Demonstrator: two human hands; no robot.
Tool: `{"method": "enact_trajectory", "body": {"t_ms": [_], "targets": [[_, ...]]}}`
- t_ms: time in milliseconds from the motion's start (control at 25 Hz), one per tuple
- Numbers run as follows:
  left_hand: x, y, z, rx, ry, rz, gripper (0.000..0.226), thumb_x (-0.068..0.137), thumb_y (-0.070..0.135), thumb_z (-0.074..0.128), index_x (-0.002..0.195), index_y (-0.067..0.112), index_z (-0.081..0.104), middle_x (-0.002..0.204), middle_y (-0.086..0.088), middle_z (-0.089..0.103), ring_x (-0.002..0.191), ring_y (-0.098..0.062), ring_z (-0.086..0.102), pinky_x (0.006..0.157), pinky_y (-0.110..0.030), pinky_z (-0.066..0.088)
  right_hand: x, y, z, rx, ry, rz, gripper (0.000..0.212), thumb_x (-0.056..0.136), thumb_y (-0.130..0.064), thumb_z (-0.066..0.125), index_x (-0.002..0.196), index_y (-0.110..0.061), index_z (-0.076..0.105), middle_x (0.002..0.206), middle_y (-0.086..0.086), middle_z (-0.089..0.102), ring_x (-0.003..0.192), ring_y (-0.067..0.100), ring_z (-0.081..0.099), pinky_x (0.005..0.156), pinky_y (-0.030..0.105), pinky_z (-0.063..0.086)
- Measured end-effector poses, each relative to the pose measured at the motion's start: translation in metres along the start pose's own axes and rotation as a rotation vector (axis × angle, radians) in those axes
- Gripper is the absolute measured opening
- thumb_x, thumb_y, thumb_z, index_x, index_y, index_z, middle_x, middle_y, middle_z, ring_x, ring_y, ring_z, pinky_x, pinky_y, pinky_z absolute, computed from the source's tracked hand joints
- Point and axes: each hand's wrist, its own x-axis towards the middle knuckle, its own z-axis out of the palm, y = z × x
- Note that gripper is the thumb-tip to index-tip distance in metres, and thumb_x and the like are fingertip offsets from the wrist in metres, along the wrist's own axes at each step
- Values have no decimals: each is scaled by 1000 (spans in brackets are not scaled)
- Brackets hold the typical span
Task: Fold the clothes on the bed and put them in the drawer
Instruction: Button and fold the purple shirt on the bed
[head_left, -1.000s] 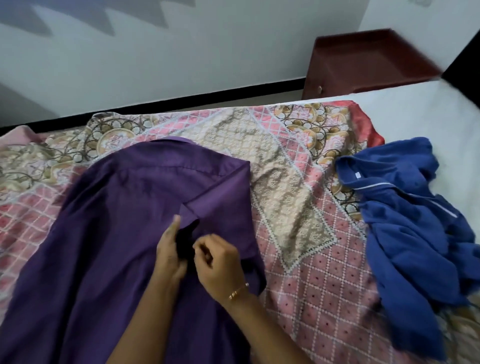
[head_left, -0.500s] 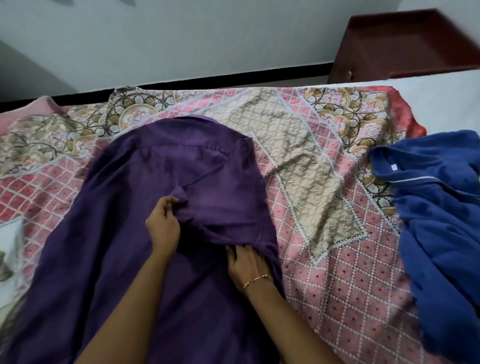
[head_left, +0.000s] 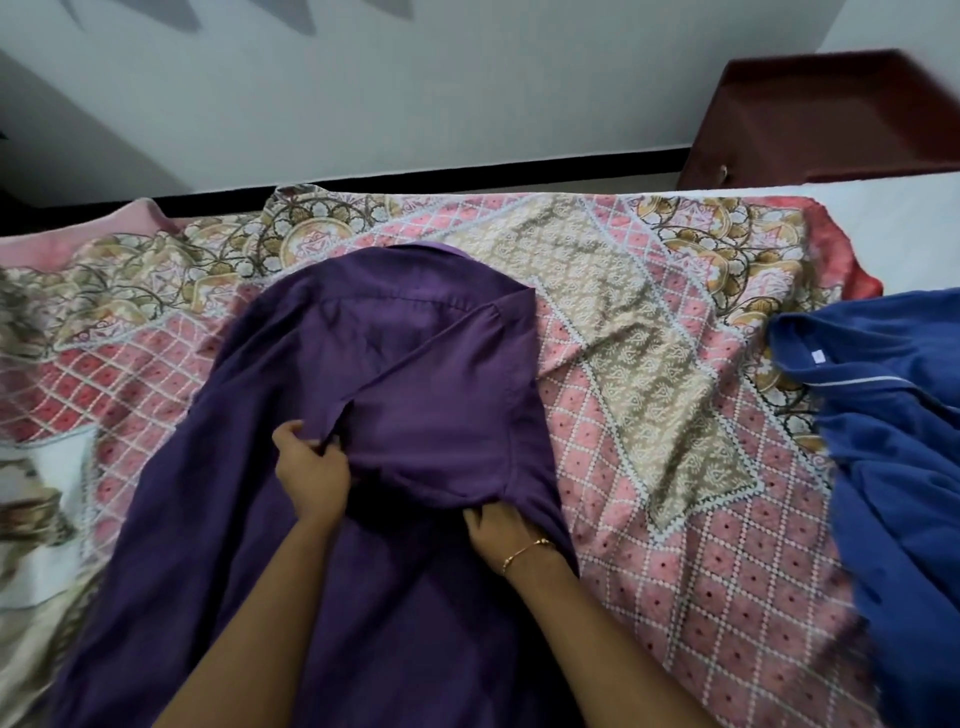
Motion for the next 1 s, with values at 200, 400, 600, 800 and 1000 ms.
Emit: {"method": "enact_trajectory", "body": {"t_ms": [200, 400, 600, 800, 1000], "targets": [[11, -6, -11, -194, 16, -194, 23, 98, 10, 41, 79, 2, 49, 80, -8, 52, 81, -19, 41, 71, -25, 32, -1, -18, 6, -3, 137, 136, 21, 61, -2, 51, 47, -4, 67, 43, 12, 57, 36, 22, 56, 35, 24, 39], [-15, -11, -17, -280, 18, -397, 52, 90, 47, 53, 123, 10, 40, 127, -13, 50, 102, -29, 54, 90, -37, 45, -35, -33, 24, 114, 149, 227, 38, 75, -37, 41, 79, -14, 71, 80, 8, 69, 67, 24, 67, 56, 28, 53], [-96, -3, -11, -129, -45, -314, 56, 86, 38, 63, 122, 5, 36, 131, -16, 39, 109, -36, 49, 86, -39, 38, -73, -55, 45, 166, 265, 306, 47, 77, -30, 37, 103, -11, 71, 114, 14, 66, 110, 34, 59, 80, 46, 53], [-129, -6, -6, 120, -365, 82, 22, 90, 30, 57, 88, 10, 64, 101, -11, 63, 91, -27, 58, 70, -28, 36, -114, -56, 60, 246, 561, 450, 40, 73, -13, 39, 94, -8, 73, 103, 11, 70, 103, 24, 46, 67, 36, 55], [-128, -7, 9, 478, -776, 518, 25, 90, 32, 57, 90, 10, 69, 92, -11, 70, 86, -30, 65, 74, -31, 49, -148, -56, 72, 192, 683, 622, 44, 69, -7, 38, 98, -6, 71, 100, 14, 68, 81, 31, 61, 65, 36, 54]]}}
